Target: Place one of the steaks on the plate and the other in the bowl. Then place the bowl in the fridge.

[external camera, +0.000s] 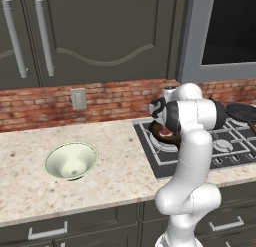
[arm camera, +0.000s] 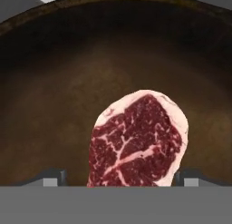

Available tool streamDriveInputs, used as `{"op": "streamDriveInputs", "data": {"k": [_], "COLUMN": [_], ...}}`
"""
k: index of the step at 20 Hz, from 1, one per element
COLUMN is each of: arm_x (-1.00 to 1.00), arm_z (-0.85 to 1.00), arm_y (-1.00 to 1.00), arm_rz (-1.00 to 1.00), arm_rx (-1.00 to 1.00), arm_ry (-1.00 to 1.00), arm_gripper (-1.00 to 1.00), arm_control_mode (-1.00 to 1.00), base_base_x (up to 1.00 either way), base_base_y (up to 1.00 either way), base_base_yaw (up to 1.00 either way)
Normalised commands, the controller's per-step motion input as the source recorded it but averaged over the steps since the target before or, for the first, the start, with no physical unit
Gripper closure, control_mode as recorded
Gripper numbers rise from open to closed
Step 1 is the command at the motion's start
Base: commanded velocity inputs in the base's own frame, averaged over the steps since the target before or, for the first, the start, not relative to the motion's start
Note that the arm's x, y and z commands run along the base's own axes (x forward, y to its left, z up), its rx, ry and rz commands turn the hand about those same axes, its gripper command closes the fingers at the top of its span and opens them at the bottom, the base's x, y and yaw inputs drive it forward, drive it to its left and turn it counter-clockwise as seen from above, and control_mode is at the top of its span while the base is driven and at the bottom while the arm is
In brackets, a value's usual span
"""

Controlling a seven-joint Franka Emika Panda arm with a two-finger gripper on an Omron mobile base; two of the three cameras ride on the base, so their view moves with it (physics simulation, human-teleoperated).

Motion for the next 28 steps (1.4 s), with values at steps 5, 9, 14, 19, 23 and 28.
{"op": "streamDriveInputs", "data": {"k": [5,9,14,19,23,28], "arm_x": [0.06,0.00,0.00,0.00,0.00,-0.01], "arm_z": [-0.27,-0.13,-0.17,-0.22,-0.08,0.00], "arm_y": [0.00,-0.01,0.00,0.00,0.00,0.00], "arm_rz": [0.00,0.03,0.02,0.03,0.01,0.00], "arm_rx": [0.01,0.08,0.08,0.07,0.03,-0.01], "arm_ry": [0.00,0.00,0.00,0.00,0.00,-0.02], "arm_gripper": [-1.00,-1.00,1.00,1.00,1.00,1.00], "arm_control_mode": [-1.00,-1.00,-1.00,-1.00,-1.00,-1.00], "base_base_x": [0.00,0.00,0.00,0.00,0.00,0.00], "base_base_y": [0.00,0.00,0.00,0.00,0.00,0.00], "base_base_yaw": [0.00,0.00,0.00,0.00,0.00,0.00]}}
